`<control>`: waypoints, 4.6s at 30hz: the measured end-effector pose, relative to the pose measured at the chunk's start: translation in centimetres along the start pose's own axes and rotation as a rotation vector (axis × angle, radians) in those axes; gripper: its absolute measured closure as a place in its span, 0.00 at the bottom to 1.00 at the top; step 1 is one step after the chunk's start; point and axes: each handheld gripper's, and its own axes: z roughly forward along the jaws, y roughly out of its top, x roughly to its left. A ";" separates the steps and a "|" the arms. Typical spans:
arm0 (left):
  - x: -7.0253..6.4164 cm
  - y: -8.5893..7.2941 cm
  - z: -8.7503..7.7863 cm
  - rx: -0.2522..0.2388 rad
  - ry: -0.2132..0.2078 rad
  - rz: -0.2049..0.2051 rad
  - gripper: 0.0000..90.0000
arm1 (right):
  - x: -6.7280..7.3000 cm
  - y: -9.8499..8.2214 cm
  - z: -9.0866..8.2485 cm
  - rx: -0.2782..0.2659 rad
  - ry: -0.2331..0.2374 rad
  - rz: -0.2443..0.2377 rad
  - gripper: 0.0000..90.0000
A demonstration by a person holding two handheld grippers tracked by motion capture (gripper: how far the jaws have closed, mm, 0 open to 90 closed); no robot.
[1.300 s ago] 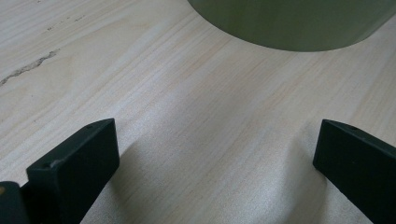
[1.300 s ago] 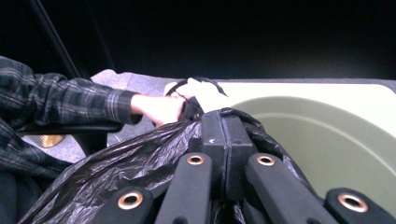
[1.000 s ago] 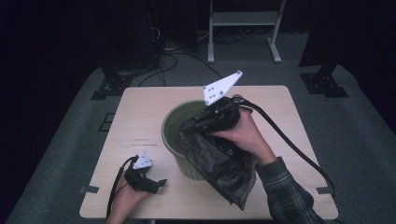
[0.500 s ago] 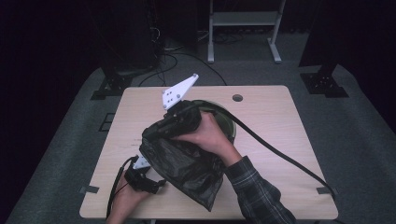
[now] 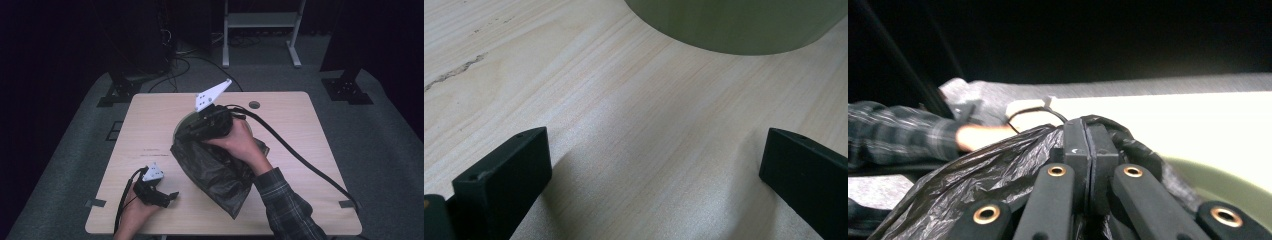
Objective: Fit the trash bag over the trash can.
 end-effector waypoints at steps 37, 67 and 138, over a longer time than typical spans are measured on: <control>0.0 0.0 0.0 0.002 0.000 0.000 0.00 | -0.2 -8.1 -12.1 -0.016 -0.355 0.138 0.53; -0.1 0.0 -0.1 0.003 0.003 -0.002 0.00 | 0.7 -14.7 -14.0 -0.039 -0.300 0.248 0.98; -0.5 6.9 -10.3 -0.200 -0.143 0.045 0.00 | -6.4 -11.3 -14.0 -0.137 -0.531 0.310 0.00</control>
